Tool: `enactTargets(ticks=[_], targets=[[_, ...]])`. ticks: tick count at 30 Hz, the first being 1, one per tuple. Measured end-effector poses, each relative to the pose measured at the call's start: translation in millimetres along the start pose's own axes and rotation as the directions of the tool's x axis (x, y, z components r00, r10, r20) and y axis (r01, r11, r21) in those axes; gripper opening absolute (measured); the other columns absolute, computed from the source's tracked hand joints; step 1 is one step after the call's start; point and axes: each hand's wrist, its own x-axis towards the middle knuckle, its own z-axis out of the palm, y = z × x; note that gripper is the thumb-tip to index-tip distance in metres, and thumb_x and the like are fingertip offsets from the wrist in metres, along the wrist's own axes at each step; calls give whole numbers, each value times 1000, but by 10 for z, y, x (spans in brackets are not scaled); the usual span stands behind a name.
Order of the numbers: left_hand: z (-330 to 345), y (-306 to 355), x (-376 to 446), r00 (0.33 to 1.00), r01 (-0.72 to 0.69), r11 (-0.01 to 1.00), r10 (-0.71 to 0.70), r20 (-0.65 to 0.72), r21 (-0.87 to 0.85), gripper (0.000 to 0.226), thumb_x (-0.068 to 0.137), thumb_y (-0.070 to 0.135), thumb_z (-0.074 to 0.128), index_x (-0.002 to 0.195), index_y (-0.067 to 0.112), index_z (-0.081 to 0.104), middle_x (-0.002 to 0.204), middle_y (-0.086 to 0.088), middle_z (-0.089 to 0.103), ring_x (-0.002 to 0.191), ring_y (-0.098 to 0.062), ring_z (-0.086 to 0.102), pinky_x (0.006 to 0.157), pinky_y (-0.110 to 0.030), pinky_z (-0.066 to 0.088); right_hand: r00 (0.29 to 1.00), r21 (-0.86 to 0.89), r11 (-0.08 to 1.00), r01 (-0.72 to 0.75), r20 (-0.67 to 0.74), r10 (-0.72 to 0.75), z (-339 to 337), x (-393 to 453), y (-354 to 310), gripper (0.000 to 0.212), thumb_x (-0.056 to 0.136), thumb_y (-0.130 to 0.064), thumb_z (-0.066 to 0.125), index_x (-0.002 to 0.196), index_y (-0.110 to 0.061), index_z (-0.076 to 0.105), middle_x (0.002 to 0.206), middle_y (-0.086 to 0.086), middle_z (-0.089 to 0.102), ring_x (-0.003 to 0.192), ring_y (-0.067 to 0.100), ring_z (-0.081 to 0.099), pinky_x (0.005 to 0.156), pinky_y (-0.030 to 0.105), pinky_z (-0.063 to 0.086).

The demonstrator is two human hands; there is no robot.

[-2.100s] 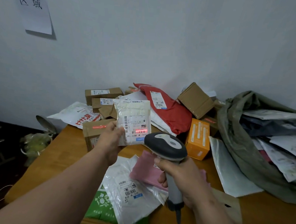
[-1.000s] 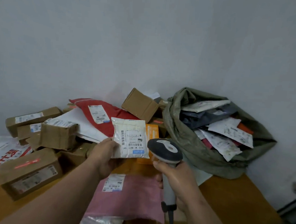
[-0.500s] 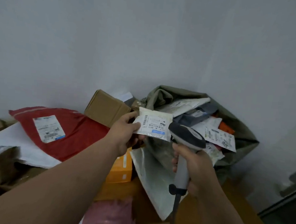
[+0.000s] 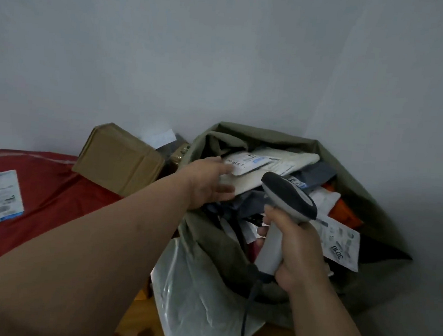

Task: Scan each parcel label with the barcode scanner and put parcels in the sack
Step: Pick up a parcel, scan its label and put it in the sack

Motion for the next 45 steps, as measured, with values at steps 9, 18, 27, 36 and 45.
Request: enactTargets(ticks=[9,18,27,36,45], targets=[[-863,-173,-342,967,-164,948,208,-145,272,18,103,21,51,110,10,64,95,-9,69,72,-18,62,67,-32,55,975,-34,996,-78,208,84,410,-192,193,7,86,-13,73,87,-7,70,65,4,61,57,16,57,52,30,45],[-2719,-927,-1423,890,-51,964,162,-426,260,11,101,19,56,99,10,63,92,-11,66,69,-18,57,63,-30,48,895,-240,966,-92,406,186,1134,-1427,841,15,87,-15,73,91,-1,67,72,10,58,57,20,58,50,31,48],[-4117,-1879,-2817,855,99,933,98,-509,347,11,100,17,55,96,10,64,94,-13,67,74,-21,59,67,-30,47,887,-311,947,-77,413,208,1791,-2685,1753,20,84,-17,77,93,-2,68,66,9,62,59,21,61,56,34,50],[-4469,-2519,-3387,848,232,897,3,-530,376,12,96,15,59,101,5,64,98,-15,67,77,-21,60,65,-29,44,882,-431,901,-41,408,235,2058,-3099,2219,20,81,-19,79,92,-5,70,62,6,65,63,23,62,63,37,52],[-4052,-2927,-3117,853,358,928,-278,-442,108,22,96,22,62,104,2,60,90,-18,61,69,-26,60,64,-36,55,869,-502,860,-92,380,316,1785,-3003,2534,14,82,-15,77,91,-7,69,66,9,65,67,27,64,65,39,51]])
